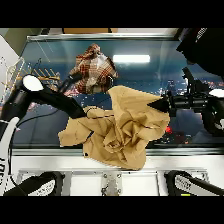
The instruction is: Fold the clothes and pants, and hang the long-sleeved shirts on hangers.
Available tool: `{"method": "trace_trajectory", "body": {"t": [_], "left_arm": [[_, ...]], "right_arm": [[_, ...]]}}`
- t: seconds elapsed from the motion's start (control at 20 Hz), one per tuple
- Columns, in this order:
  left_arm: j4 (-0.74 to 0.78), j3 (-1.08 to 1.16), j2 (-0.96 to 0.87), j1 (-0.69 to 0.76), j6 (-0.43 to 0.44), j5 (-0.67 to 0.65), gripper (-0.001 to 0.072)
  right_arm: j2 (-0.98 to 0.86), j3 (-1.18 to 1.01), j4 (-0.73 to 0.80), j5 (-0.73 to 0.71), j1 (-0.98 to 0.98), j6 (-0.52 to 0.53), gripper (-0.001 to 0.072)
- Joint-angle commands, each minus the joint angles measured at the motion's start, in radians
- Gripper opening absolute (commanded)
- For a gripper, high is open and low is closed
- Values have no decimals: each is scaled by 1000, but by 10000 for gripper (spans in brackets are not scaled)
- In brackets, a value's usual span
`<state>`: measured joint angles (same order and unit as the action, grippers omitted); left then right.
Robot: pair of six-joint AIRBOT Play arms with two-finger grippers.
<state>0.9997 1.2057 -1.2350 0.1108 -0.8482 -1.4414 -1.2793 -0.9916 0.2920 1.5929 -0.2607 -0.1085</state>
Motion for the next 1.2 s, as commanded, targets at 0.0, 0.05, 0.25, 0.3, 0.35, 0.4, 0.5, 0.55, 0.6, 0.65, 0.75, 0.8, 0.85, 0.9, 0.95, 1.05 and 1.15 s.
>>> {"method": "trace_trajectory", "body": {"t": [0.0, 0.05, 0.25, 0.3, 0.35, 0.4, 0.5, 0.55, 0.6, 0.65, 0.75, 0.8, 0.85, 0.9, 0.95, 1.05, 1.15], "left_arm": [[2, 43, 50, -86, -174, 19, 407], [3, 31, 84, -98, -227, 35, 406], [0, -177, 244, -34, -472, 159, 408], [-3, -245, 277, 16, -513, 190, 409], [-9, -318, 310, 85, -554, 229, 410], [-8, -379, 332, 159, -589, 272, 410], [-8, -478, 364, 328, -678, 414, 410], [-8, -509, 373, 397, -732, 490, 409], [-6, -535, 378, 467, -778, 568, 410], [-5, -549, 375, 520, -800, 623, 409], [-5, -555, 342, 599, -832, 680, 409], [-4, -555, 317, 624, -836, 695, 408], [-5, -555, 290, 637, -836, 701, 409], [-5, -555, 261, 639, -836, 705, 408], [-5, -555, 237, 638, -836, 705, 408], [-5, -555, 199, 620, -837, 705, 406], [-6, -555, 182, 585, -851, 704, 146]], "right_arm": [[47, -1, -31, -81, 0, -1, 8], [65, -1, -50, -116, 0, -1, 8], [125, -1, -98, -205, 0, -1, 8], [133, -1, -99, -209, 0, -1, 9], [137, -1, -99, -209, 0, -2, 9], [138, -1, -98, -209, 0, -15, 9], [138, -1, -95, -209, 0, -47, 9], [138, -1, -95, -208, 0, -47, 9], [138, -1, -95, -208, 0, -50, 9], [138, -1, -95, -209, 0, -50, 9], [138, -1, -95, -208, 0, -50, 9], [138, -1, -95, -207, 0, -50, 9], [138, -1, -95, -205, 0, -50, 9], [138, -1, -95, -206, 0, -50, 9], [138, -1, -95, -205, 0, -50, 10], [143, -1, -95, -205, 0, -50, 9], [156, -1, -95, -204, 0, -50, 9]]}}
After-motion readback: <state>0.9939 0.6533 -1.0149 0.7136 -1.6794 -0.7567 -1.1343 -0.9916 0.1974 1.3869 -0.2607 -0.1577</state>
